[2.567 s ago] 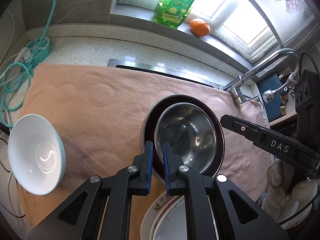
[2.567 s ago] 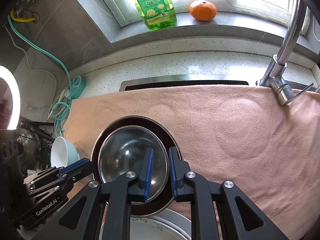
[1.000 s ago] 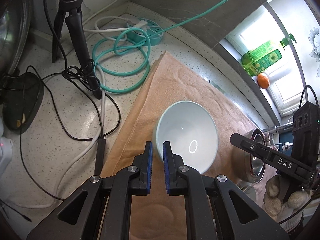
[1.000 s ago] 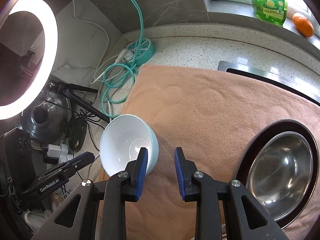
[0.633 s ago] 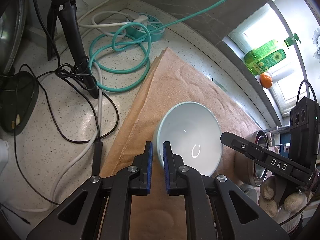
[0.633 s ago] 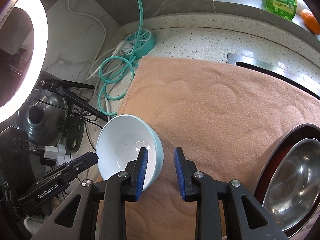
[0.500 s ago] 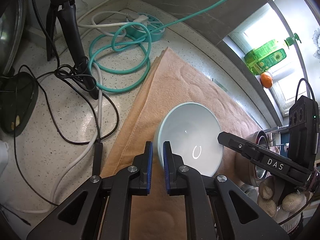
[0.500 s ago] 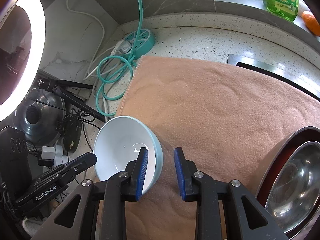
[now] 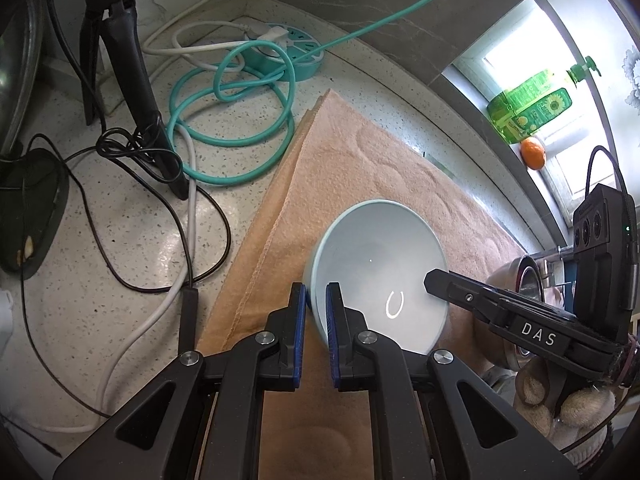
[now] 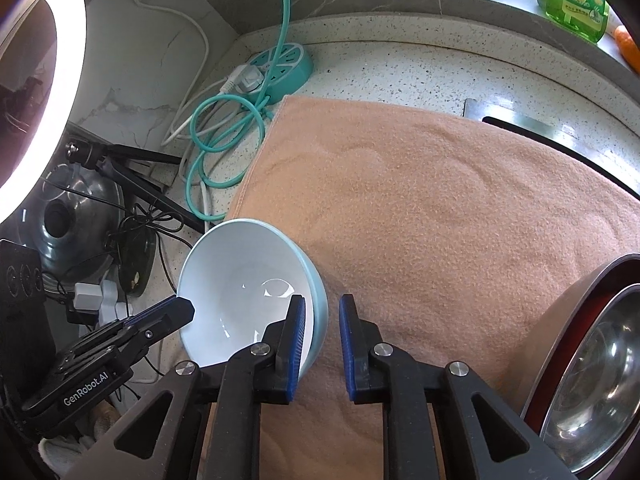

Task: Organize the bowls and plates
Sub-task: 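Lift the white bowl with both tools and carry it toward the nested steel bowls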

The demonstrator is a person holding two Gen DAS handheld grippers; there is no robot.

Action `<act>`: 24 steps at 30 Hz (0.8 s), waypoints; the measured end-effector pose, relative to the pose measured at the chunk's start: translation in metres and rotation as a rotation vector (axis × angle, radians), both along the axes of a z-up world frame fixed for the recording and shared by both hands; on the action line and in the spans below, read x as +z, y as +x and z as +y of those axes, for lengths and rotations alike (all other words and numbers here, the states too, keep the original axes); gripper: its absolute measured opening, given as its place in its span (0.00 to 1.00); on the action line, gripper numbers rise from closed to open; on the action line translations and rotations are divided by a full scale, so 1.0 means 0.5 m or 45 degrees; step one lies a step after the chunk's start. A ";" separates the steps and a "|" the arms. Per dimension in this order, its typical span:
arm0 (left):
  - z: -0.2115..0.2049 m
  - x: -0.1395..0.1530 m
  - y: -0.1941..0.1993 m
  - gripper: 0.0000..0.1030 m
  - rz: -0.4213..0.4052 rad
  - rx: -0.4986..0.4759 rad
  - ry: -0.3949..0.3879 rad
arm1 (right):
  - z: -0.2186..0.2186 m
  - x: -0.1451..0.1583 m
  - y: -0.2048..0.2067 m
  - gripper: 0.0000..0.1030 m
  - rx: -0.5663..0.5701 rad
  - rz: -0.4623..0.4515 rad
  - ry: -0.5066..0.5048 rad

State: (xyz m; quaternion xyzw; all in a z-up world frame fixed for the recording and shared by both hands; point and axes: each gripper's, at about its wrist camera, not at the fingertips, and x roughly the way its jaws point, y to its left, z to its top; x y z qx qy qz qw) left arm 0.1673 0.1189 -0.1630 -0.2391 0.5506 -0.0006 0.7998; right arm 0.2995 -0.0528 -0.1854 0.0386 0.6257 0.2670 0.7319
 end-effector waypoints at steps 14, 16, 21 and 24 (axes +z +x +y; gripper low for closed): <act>-0.011 0.014 0.000 0.07 -0.020 -0.011 0.004 | -0.012 0.008 -0.008 0.07 -0.008 -0.016 -0.002; -0.013 0.020 -0.002 0.07 -0.030 -0.012 0.001 | -0.017 0.015 -0.009 0.07 -0.013 -0.022 0.005; -0.026 0.045 -0.002 0.07 -0.067 -0.030 0.003 | -0.035 0.040 -0.013 0.07 -0.026 -0.041 0.022; -0.034 0.061 -0.002 0.07 -0.093 -0.039 0.002 | -0.048 0.059 -0.015 0.07 -0.035 -0.055 0.035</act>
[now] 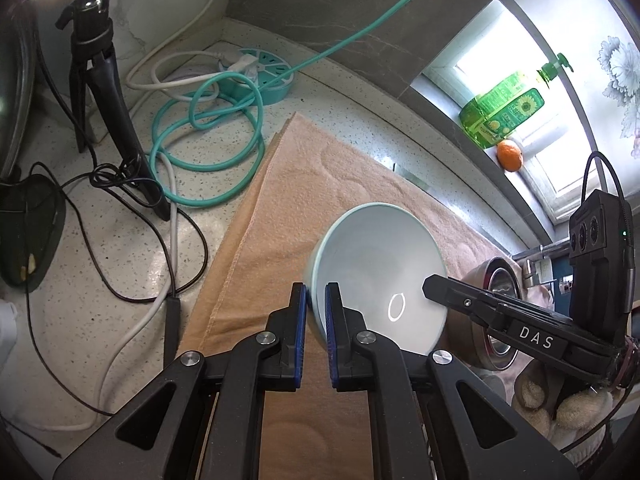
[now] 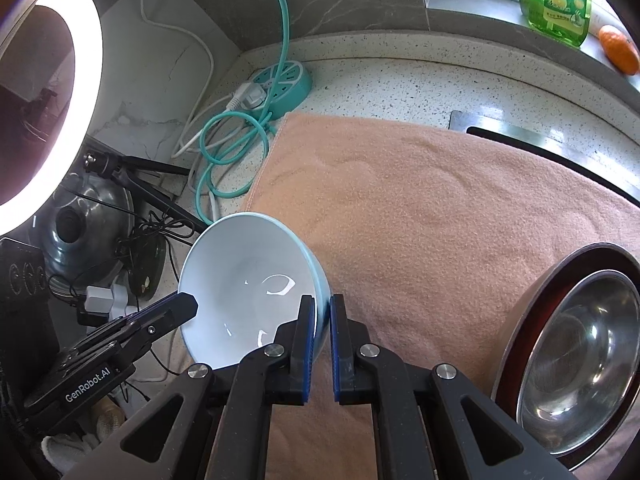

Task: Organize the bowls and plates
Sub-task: 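Lift the white bowl with both tools and carry it toward the nested steel bowls, then lower the white bowl into the nested steel bowls with both tools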

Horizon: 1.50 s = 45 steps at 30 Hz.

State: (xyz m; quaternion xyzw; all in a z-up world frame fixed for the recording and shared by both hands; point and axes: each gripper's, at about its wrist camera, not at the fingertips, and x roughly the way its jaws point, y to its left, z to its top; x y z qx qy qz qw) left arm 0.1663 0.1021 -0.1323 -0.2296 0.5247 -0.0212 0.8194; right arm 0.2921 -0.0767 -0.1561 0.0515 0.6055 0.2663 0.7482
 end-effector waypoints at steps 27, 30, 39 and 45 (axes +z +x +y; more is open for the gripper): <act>-0.152 0.103 0.031 0.07 -0.138 -0.192 -0.022 | -0.178 0.117 -0.022 0.07 -0.157 -0.088 0.059; -0.176 0.105 0.035 0.07 -0.141 -0.221 -0.022 | -0.206 0.121 -0.023 0.07 -0.183 -0.091 0.058; -0.245 0.102 0.053 0.07 -0.132 -0.296 -0.030 | -0.288 0.121 -0.024 0.07 -0.263 -0.090 0.047; -0.286 0.094 0.067 0.07 -0.119 -0.340 -0.034 | -0.329 0.115 -0.026 0.07 -0.310 -0.086 0.032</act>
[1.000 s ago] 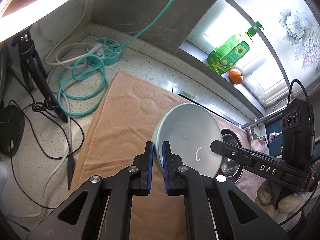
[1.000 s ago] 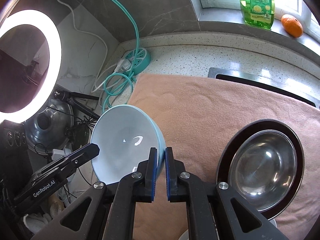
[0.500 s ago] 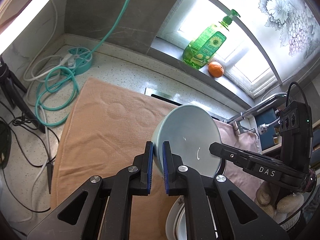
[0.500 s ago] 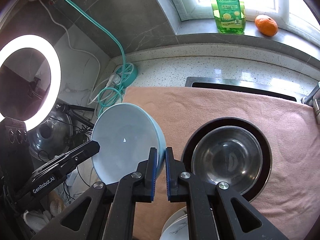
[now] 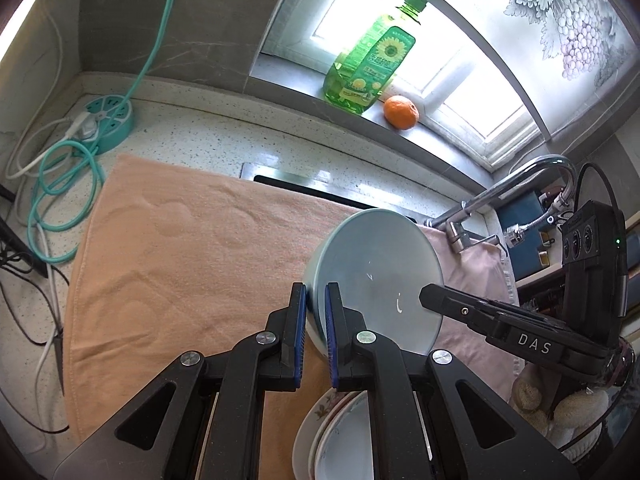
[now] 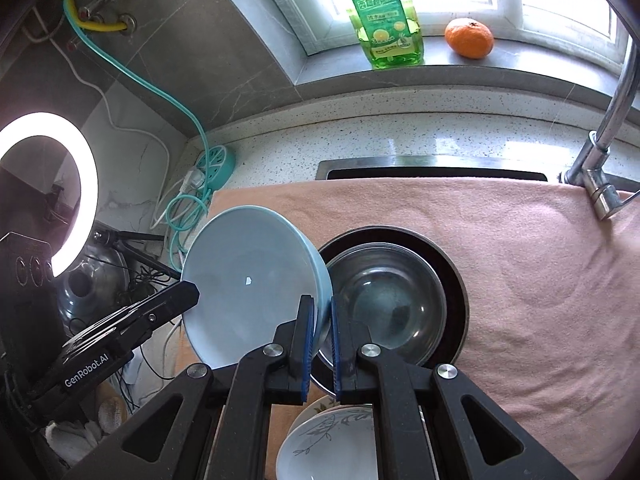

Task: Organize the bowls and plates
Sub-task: 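Lower the white bowl into the nested steel bowls with both tools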

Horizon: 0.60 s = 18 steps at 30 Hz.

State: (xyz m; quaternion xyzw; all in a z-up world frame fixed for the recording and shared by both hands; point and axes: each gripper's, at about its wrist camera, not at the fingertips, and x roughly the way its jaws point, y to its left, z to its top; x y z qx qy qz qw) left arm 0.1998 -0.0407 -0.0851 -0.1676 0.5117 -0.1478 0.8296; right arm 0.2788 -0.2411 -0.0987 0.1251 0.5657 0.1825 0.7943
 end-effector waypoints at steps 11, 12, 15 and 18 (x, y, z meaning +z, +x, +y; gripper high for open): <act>-0.058 -0.026 0.017 0.07 0.042 -0.058 0.006 | -0.062 -0.017 0.009 0.07 -0.065 0.011 -0.031; -0.061 -0.029 0.019 0.07 0.047 -0.062 0.006 | -0.066 -0.019 0.009 0.07 -0.069 0.012 -0.033; -0.071 -0.036 0.022 0.07 0.060 -0.071 0.005 | -0.078 -0.027 0.012 0.07 -0.079 0.021 -0.037; -0.079 -0.042 0.025 0.07 0.073 -0.078 0.008 | -0.087 -0.037 0.014 0.07 -0.089 0.033 -0.041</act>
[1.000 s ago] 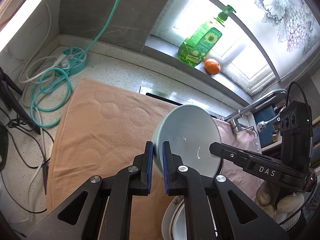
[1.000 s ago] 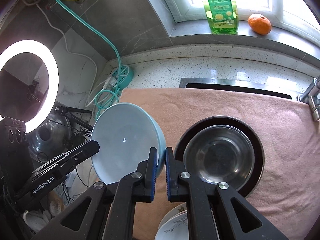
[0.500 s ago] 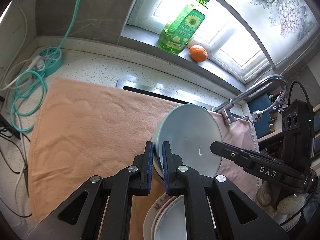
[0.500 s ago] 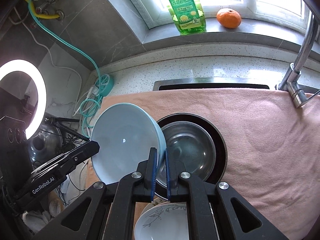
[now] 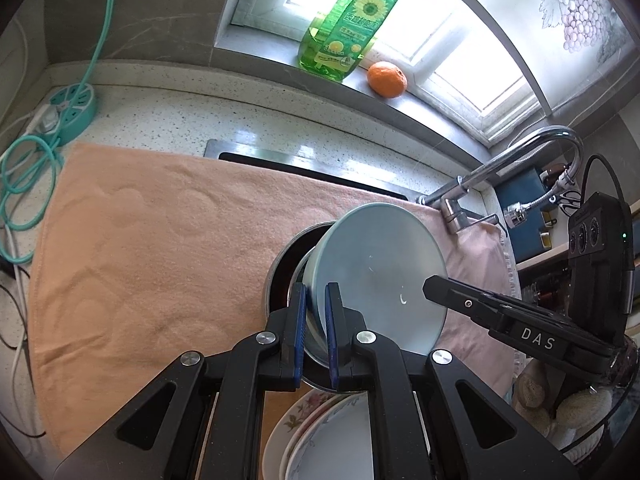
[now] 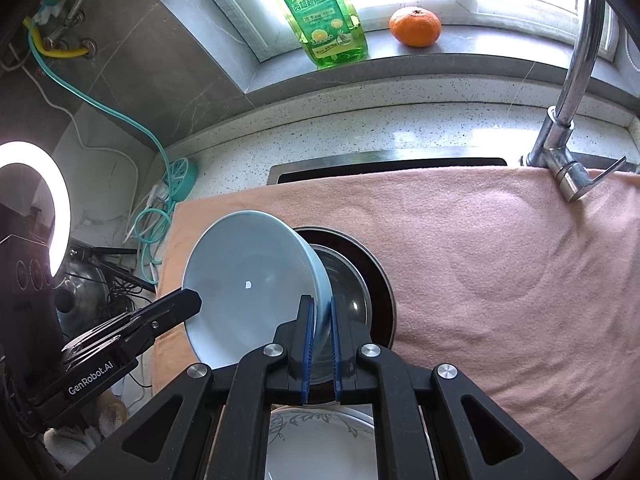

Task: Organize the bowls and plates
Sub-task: 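Lower the white bowl into the nested steel bowls with both tools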

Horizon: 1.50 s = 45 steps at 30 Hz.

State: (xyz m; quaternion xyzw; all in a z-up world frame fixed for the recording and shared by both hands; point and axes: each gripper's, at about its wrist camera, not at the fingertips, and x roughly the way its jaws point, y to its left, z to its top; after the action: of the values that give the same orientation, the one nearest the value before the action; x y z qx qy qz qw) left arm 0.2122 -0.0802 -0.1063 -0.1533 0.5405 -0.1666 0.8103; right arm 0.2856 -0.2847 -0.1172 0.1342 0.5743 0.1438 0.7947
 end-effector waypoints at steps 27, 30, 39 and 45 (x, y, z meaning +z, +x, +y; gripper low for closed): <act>-0.018 -0.041 0.006 0.07 0.066 -0.023 0.030 | -0.015 -0.073 0.008 0.07 -0.017 0.087 -0.012; -0.017 -0.043 0.007 0.07 0.070 -0.023 0.032 | -0.015 -0.076 0.009 0.07 -0.019 0.093 -0.012; -0.014 -0.048 0.007 0.07 0.079 -0.018 0.030 | -0.011 -0.079 0.011 0.07 -0.011 0.094 -0.015; -0.013 -0.050 0.009 0.07 0.090 -0.021 0.025 | -0.010 -0.077 0.013 0.10 -0.006 0.096 -0.008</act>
State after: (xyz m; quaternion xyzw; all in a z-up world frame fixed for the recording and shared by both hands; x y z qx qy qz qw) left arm 0.2165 -0.0867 -0.1313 -0.1468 0.5718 -0.1625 0.7906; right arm 0.2920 -0.2896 -0.1559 0.1382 0.6041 0.1349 0.7731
